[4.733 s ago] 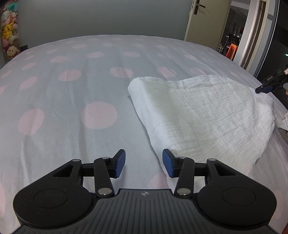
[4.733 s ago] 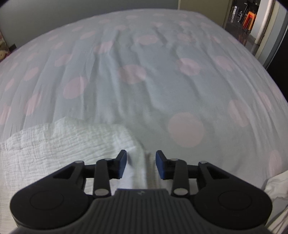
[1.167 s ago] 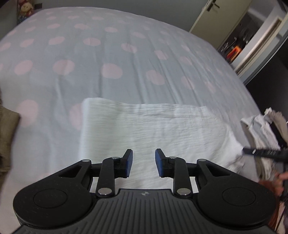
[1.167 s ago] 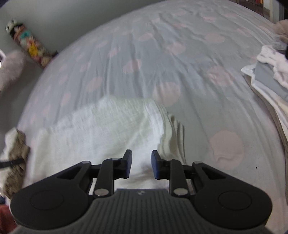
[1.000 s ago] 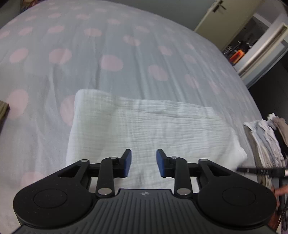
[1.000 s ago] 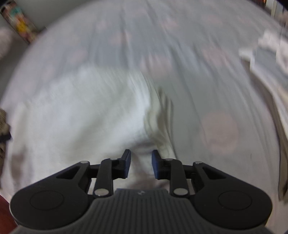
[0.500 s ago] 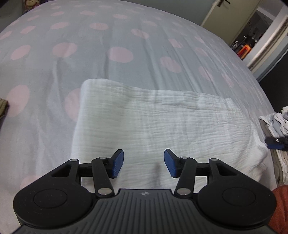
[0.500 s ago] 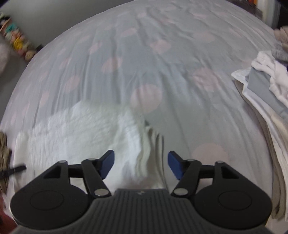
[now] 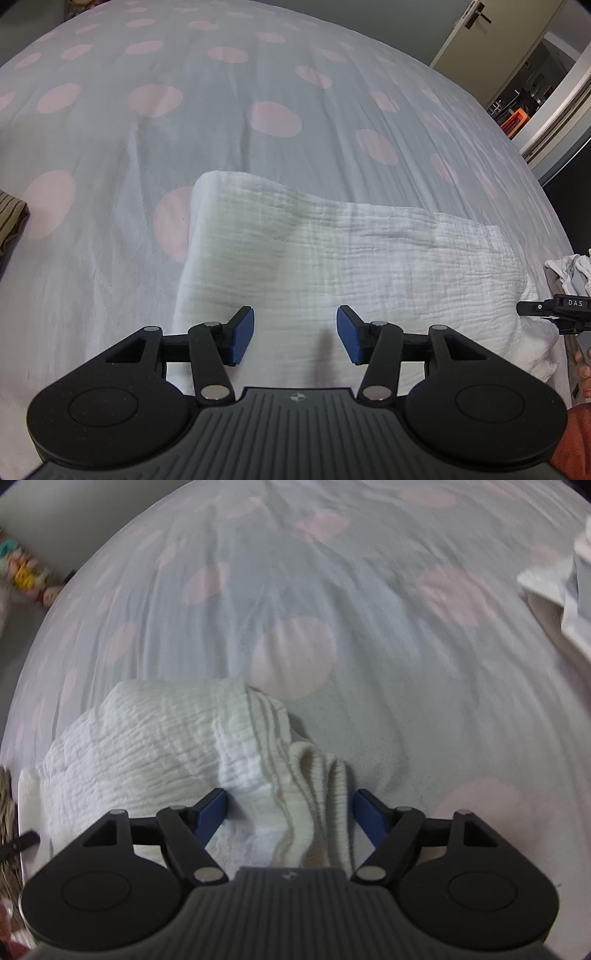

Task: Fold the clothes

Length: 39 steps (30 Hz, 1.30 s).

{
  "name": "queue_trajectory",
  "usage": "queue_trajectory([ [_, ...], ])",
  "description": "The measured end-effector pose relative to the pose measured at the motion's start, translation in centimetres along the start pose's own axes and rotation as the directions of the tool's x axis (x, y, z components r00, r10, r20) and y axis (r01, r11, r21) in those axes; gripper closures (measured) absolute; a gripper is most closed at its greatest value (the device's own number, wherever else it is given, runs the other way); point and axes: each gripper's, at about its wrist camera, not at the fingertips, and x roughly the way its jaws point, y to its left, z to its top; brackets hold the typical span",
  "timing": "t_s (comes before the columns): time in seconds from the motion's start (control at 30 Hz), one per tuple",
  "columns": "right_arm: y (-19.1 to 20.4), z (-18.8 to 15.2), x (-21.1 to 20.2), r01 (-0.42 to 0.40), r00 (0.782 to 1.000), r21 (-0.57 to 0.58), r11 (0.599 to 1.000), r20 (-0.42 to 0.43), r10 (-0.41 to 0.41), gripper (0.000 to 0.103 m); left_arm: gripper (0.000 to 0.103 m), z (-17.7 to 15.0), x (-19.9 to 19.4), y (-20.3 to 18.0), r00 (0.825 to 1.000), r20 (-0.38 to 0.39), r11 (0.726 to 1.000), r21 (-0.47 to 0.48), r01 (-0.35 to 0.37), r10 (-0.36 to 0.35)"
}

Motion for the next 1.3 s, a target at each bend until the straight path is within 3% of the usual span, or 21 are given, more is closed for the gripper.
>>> queue_trajectory([
  [0.13, 0.8, -0.4, 0.3, 0.031, 1.0, -0.057, 0.998, 0.006, -0.03, 0.027, 0.055, 0.1, 0.3, 0.0, 1.0, -0.006, 1.0, 0.004, -0.004, 0.004],
  [0.3, 1.9, -1.0, 0.2, 0.071, 0.997, -0.11, 0.991, 0.022, -0.069, 0.05, 0.055, 0.1, 0.3, 0.0, 1.0, -0.006, 1.0, 0.008, -0.003, 0.003],
  [0.4, 1.7, -1.0, -0.2, 0.051, 0.998, -0.081, 0.995, 0.03, -0.049, 0.067, 0.055, 0.1, 0.2, 0.2, 1.0, -0.001, 1.0, 0.004, 0.002, -0.002],
  [0.5, 1.4, -0.8, -0.8, 0.018, 0.999, -0.036, 0.999, 0.029, -0.017, 0.076, 0.055, 0.1, 0.0, 0.4, 1.0, 0.004, 1.0, -0.003, 0.002, -0.002],
  [0.8, 2.7, -0.1, -3.8, -0.012, 0.999, -0.048, 0.999, 0.032, 0.013, 0.079, 0.055, 0.2, -1.2, 0.3, 0.999, 0.045, 1.0, -0.015, 0.009, -0.008],
  [1.07, 6.9, 0.6, -7.4, -0.032, 0.999, -0.161, 0.986, 0.016, 0.035, 0.079, 0.055, 0.2, -3.2, 0.3, 0.995, 0.094, 0.999, -0.029, 0.034, -0.031],
  [1.3, 11.5, -0.3, -9.6, -0.114, 0.993, -0.219, 0.969, -0.005, 0.116, 0.08, 0.055, 0.4, -6.3, 0.6, 0.985, 0.163, 0.996, -0.056, 0.07, -0.06],
])
